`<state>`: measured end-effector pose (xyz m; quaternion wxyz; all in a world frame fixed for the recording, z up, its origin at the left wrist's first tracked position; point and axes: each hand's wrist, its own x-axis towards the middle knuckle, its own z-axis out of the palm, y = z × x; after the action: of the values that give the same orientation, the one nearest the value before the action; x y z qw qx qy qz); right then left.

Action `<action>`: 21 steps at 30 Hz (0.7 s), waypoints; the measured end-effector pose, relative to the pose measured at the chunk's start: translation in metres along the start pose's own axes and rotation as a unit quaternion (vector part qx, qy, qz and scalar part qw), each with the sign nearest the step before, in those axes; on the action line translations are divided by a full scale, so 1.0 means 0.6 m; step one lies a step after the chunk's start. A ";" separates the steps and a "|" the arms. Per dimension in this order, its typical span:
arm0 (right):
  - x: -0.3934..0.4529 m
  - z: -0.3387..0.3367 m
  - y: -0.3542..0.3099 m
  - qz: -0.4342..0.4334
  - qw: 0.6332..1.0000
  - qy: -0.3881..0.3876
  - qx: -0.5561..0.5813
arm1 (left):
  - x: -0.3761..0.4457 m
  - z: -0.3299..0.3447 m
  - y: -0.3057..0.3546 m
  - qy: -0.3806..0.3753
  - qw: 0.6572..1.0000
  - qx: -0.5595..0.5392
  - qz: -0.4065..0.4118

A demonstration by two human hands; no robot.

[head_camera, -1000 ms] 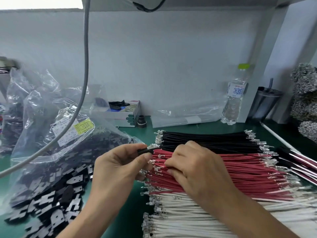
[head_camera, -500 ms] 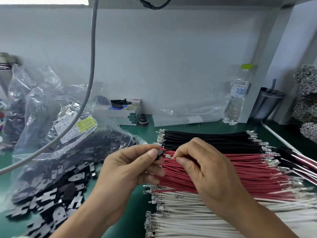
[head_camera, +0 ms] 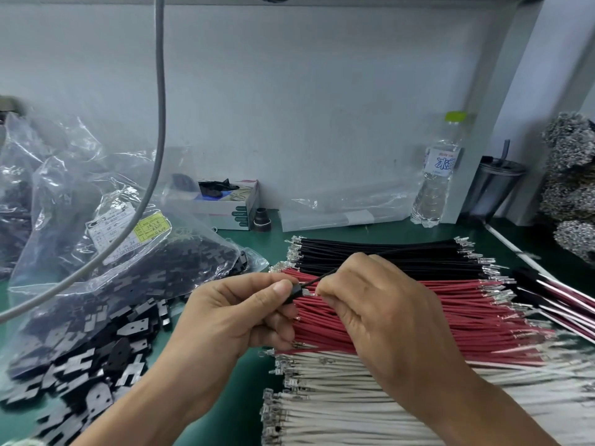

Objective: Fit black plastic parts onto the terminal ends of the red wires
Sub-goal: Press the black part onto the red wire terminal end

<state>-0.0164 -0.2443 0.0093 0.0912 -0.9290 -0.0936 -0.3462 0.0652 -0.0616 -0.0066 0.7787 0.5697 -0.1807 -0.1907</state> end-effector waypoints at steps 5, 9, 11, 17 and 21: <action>-0.001 -0.002 -0.004 -0.057 0.995 -0.015 -0.077 | 0.000 -0.005 -0.001 -0.013 1.000 0.017 -0.021; -0.006 0.013 -0.014 -0.044 0.998 -0.004 -0.048 | -0.003 0.002 -0.003 -0.016 0.999 0.008 -0.044; -0.005 0.015 -0.011 -0.023 1.000 0.003 -0.018 | -0.003 0.008 -0.003 0.002 0.997 0.070 0.014; -0.009 0.012 0.006 0.069 0.986 0.006 0.152 | -0.005 -0.002 -0.011 0.033 0.916 0.341 0.209; -0.012 0.003 0.013 0.064 0.989 -0.006 0.136 | -0.006 -0.002 -0.009 0.008 0.968 0.211 0.135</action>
<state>-0.0188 -0.2524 0.0021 0.2383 -0.9142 -0.0813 -0.3176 0.0621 -0.0606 -0.0124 0.6605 0.6932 -0.2860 -0.0372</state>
